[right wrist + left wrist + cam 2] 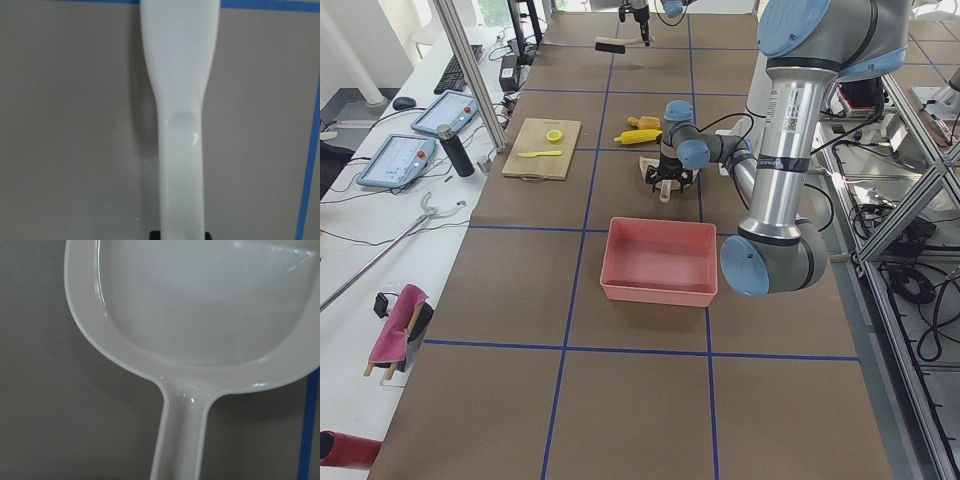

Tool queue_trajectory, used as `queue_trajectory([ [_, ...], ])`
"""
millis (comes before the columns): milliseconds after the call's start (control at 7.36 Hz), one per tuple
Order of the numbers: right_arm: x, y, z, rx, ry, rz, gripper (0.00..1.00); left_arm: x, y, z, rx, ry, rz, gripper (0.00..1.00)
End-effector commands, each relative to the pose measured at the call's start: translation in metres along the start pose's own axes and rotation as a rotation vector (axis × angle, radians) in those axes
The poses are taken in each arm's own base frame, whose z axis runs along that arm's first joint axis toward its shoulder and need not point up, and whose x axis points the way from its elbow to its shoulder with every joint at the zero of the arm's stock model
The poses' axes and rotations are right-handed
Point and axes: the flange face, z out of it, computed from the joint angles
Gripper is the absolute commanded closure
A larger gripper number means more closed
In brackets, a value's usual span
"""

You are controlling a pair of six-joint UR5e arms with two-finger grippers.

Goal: Sweep and dump trash into bin
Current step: 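Lift the brush with the right gripper and carry it toward the food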

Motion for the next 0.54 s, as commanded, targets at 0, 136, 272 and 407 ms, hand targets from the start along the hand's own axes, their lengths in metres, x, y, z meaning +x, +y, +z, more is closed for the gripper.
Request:
queue_trajectory([
  [0,-0.002,-0.011,-0.004,-0.007,-0.038,-0.009,1.00,-0.002,-0.001,0.008,0.003,-0.002,0.001,0.02],
  [136,-0.015,-0.015,-0.024,0.016,-0.073,-0.018,1.00,-0.005,-0.014,0.017,0.001,0.001,0.004,0.02],
  [272,-0.022,-0.009,-0.044,0.012,-0.147,-0.003,1.00,-0.008,-0.024,0.023,0.003,0.002,0.006,0.02],
  [407,-0.036,-0.006,-0.055,-0.004,-0.233,-0.035,1.00,-0.009,-0.024,0.025,-0.002,0.003,0.006,0.02],
])
